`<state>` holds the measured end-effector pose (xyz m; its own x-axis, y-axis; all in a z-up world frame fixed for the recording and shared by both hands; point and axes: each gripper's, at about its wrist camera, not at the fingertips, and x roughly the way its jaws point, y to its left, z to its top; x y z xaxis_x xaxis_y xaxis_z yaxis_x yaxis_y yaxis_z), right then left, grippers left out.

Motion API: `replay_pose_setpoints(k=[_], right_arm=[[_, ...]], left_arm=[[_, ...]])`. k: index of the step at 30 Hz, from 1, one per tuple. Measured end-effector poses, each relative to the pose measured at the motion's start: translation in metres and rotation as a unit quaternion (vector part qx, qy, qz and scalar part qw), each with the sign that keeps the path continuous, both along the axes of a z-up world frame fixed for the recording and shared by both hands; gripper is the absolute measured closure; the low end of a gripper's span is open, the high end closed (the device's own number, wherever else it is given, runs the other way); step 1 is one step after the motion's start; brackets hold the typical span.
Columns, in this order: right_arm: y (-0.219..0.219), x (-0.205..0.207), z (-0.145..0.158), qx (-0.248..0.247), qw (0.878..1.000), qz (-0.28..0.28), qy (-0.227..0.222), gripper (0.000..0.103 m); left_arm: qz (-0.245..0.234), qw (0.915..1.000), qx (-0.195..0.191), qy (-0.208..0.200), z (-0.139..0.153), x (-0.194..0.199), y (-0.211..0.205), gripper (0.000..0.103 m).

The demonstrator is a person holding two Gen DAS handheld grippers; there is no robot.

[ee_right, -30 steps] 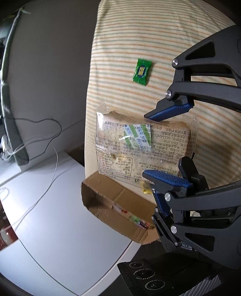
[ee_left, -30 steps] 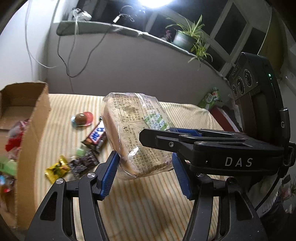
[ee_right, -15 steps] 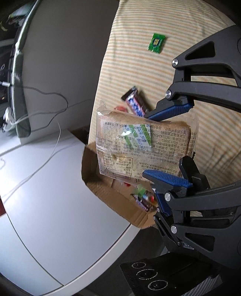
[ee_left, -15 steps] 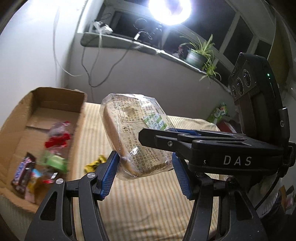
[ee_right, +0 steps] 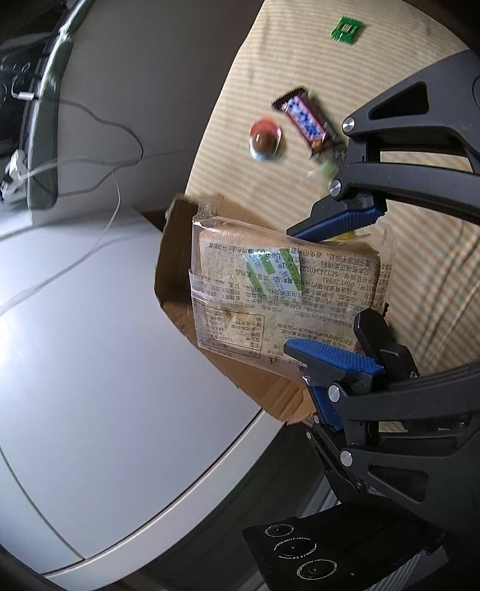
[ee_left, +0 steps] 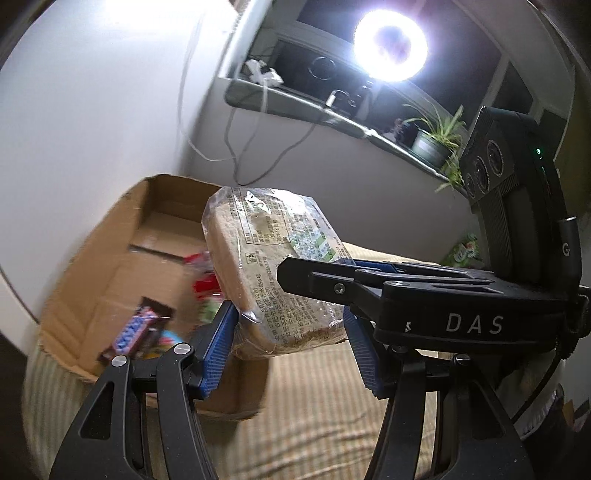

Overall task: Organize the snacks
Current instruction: 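Carry the bread loaf into the cardboard box and open both grippers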

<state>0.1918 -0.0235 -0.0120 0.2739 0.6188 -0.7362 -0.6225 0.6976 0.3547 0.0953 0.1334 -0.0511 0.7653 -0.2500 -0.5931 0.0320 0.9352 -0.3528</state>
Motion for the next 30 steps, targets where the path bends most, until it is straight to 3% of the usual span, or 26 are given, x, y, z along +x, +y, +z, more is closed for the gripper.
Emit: replay_pose_setpoints(k=[14, 30], right_arm=[[0.059, -0.006, -0.013, -0.012, 0.999, 0.042, 0.017, 0.047], [0.084, 0.003, -0.033, -0.021, 0.998, 0.051, 0.043, 0.047]], left_arm=[[0.051, 0.9986, -0.003, 0.011, -0.01, -0.011, 0.047, 0.044], [0.073, 0.9968, 0.006, 0.033, -0.02, -0.003, 0.064, 0.044]])
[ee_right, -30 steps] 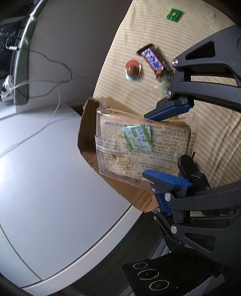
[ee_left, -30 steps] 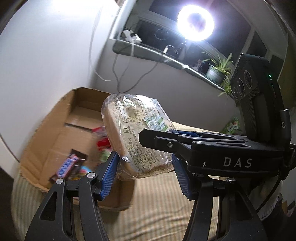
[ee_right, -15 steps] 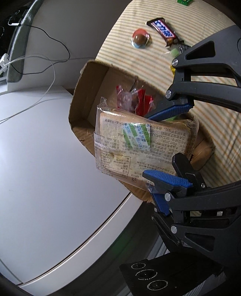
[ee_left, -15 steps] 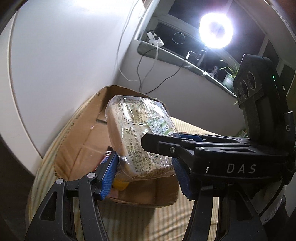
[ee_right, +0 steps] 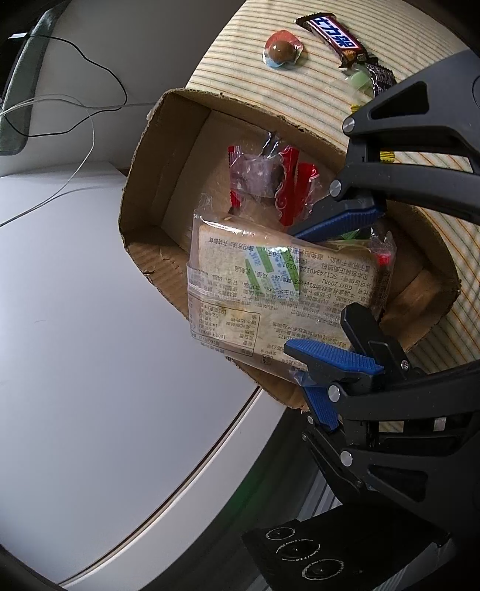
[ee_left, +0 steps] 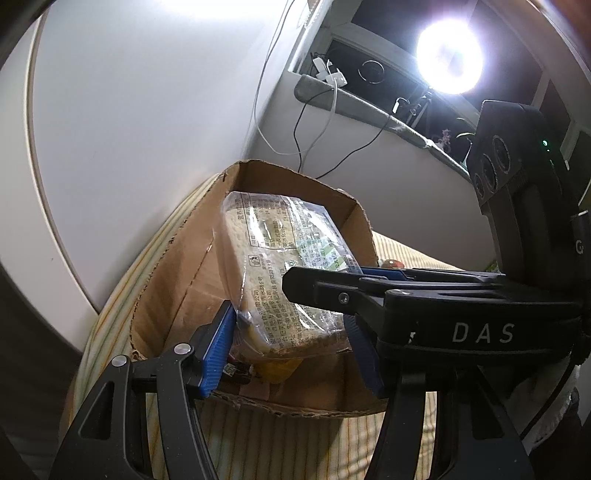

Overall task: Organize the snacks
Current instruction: 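Carry the bread loaf into the cardboard box and open both grippers, then move both grippers out of the box toward the snacks on the bed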

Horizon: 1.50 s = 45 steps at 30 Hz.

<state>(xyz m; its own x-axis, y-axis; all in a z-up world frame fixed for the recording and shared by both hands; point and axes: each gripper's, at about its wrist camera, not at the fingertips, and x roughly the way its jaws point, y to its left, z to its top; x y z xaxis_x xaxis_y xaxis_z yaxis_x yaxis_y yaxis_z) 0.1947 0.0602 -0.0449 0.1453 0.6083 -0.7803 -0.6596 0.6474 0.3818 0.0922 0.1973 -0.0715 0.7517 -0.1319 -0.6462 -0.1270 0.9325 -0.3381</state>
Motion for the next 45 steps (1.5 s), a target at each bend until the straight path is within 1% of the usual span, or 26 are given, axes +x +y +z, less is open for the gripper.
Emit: replay_pose_setpoints(k=[5, 13, 17, 21, 23, 25, 28, 31, 38, 43, 44, 45], right_arm=[[0.002, 0.001, -0.002, -0.006, 1.0, -0.001, -0.004, 0.047], [0.0, 0.001, 0.001, -0.012, 1.0, -0.009, -0.019, 0.047], [-0.004, -0.001, 0.005, -0.012, 1.0, -0.01, -0.026, 0.047], [-0.01, 0.0, 0.007, -0.012, 0.999, -0.016, -0.03, 0.046], [-0.014, 0.001, 0.008, -0.011, 0.999, -0.02, -0.032, 0.044], [-0.02, 0.001, 0.01, -0.007, 0.999, -0.026, -0.036, 0.036], [-0.03, 0.001, 0.014, -0.003, 0.999, -0.031, -0.043, 0.035], [-0.042, -0.001, 0.018, -0.001, 0.998, -0.039, -0.051, 0.035], [-0.089, -0.002, 0.024, 0.003, 0.994, -0.082, -0.073, 0.035], [-0.129, 0.0, 0.022, -0.012, 0.991, -0.104, -0.088, 0.035], [-0.141, 0.002, 0.021, -0.02, 0.989, -0.109, -0.093, 0.034], [-0.148, 0.002, 0.021, -0.025, 0.989, -0.113, -0.096, 0.03]], left_arm=[[0.003, 1.0, 0.006, 0.002, 0.0, 0.002, -0.001, 0.047], [0.015, 0.9996, 0.026, 0.003, 0.001, -0.001, -0.001, 0.048], [0.016, 0.9995, 0.026, 0.002, 0.002, -0.002, 0.0, 0.05], [0.017, 0.9994, 0.03, -0.001, 0.005, -0.004, -0.003, 0.05], [0.017, 0.9993, 0.033, -0.002, 0.006, -0.005, -0.005, 0.05], [0.016, 0.9992, 0.035, -0.004, 0.008, -0.006, -0.007, 0.05], [0.016, 0.9991, 0.037, -0.01, 0.013, -0.008, -0.011, 0.05], [0.012, 0.9987, 0.047, -0.018, 0.019, -0.011, -0.02, 0.05], [-0.007, 0.9985, 0.045, -0.029, 0.025, -0.015, -0.043, 0.05], [-0.03, 0.9982, 0.042, -0.032, 0.026, -0.012, -0.067, 0.05], [-0.037, 0.9979, 0.042, -0.032, 0.026, -0.011, -0.073, 0.05], [-0.042, 0.9977, 0.044, -0.032, 0.027, -0.01, -0.078, 0.05]])
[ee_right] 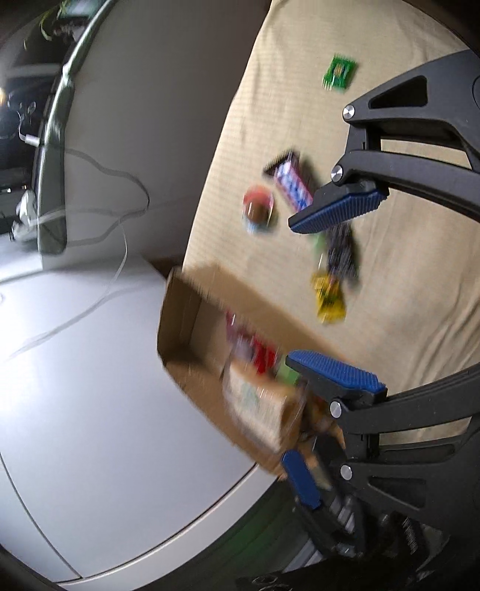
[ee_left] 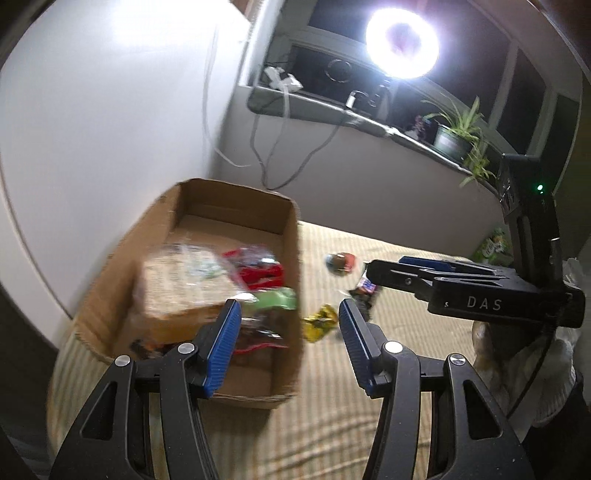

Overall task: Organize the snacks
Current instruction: 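Move both grippers out of the box toward the snacks on the bed, then grasp the black snack bag with the left gripper while the right grasps the green candy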

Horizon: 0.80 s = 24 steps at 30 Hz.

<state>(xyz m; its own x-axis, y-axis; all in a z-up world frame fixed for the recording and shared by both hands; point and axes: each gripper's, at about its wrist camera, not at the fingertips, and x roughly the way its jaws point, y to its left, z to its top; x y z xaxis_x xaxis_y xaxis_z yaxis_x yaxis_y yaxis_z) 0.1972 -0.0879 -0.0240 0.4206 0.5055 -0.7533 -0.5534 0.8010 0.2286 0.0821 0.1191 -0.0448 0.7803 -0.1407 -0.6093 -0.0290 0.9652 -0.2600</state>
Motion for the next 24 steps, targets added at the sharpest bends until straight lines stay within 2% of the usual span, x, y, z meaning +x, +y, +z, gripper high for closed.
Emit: replay_pose_setpoints(k=[6, 15, 24], right_arm=[[-0.066, 0.009, -0.01, -0.03, 0.999, -0.037, -0.011, 0.029], [-0.149, 0.026, -0.036, -0.061, 0.996, -0.066, 0.003, 0.029], [-0.179, 0.048, -0.054, -0.057, 0.996, -0.063, 0.025, 0.044]], left_arm=[[-0.038, 0.9993, 0.005, 0.003, 0.0, 0.009, -0.034, 0.05], [-0.09, 0.9952, 0.008, 0.037, -0.019, 0.04, -0.082, 0.05], [-0.098, 0.9925, 0.025, 0.068, -0.04, 0.079, -0.103, 0.05]])
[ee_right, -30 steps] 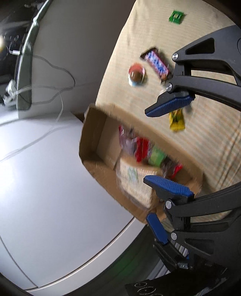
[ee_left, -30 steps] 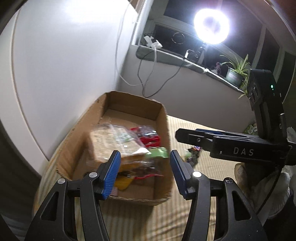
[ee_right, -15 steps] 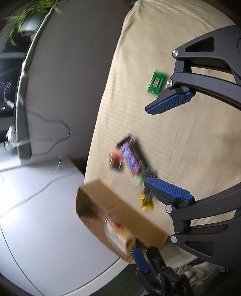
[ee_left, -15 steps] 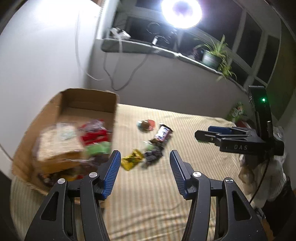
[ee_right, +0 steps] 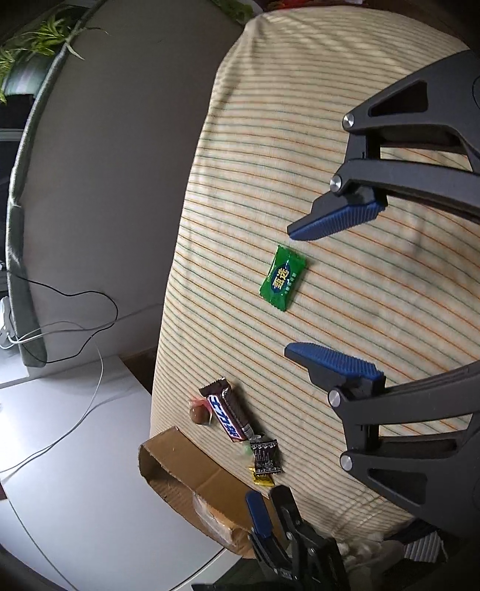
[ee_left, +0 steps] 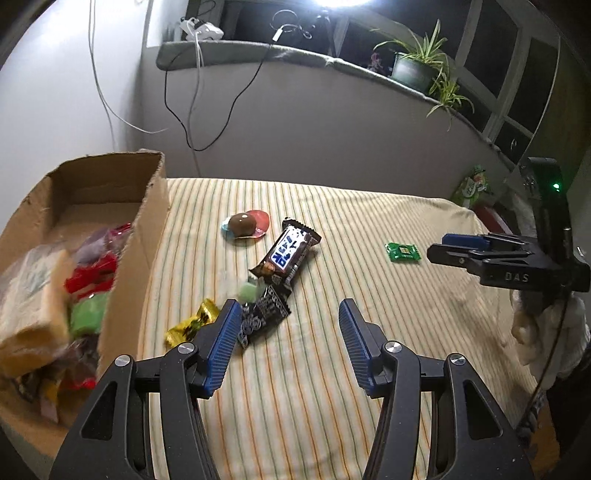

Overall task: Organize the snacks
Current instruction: 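Grasp the black snack bag with the left gripper while the right grasps the green candy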

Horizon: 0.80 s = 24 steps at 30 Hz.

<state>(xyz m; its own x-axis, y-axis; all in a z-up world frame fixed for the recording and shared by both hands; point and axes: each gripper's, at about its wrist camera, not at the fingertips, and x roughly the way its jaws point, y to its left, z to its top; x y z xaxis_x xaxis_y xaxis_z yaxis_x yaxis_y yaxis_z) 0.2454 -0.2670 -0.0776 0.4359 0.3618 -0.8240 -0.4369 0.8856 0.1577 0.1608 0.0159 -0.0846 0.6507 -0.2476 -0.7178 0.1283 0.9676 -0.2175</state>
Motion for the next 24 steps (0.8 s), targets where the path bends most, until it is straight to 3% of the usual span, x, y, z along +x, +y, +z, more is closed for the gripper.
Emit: replay_pose_setpoints(k=[6, 14, 17, 24], right_arm=[[-0.007, 0.022, -0.015, 0.042, 0.998, -0.004, 0.037, 0.054], [-0.008, 0.046, -0.033, 0.082, 0.994, -0.008, 0.07, 0.055], [-0.004, 0.05, -0.038, 0.082, 0.993, -0.003, 0.08, 0.057], [0.007, 0.04, -0.038, 0.058, 0.995, 0.022, 0.076, 0.06]], left_arm=[[0.002, 0.9999, 0.002, 0.013, -0.009, 0.022, -0.003, 0.05], [0.006, 0.9993, -0.001, 0.036, -0.024, 0.03, 0.003, 0.05], [-0.002, 0.999, -0.009, 0.043, -0.028, 0.025, 0.004, 0.051], [-0.016, 0.9987, 0.01, 0.047, -0.032, 0.013, -0.001, 0.055]])
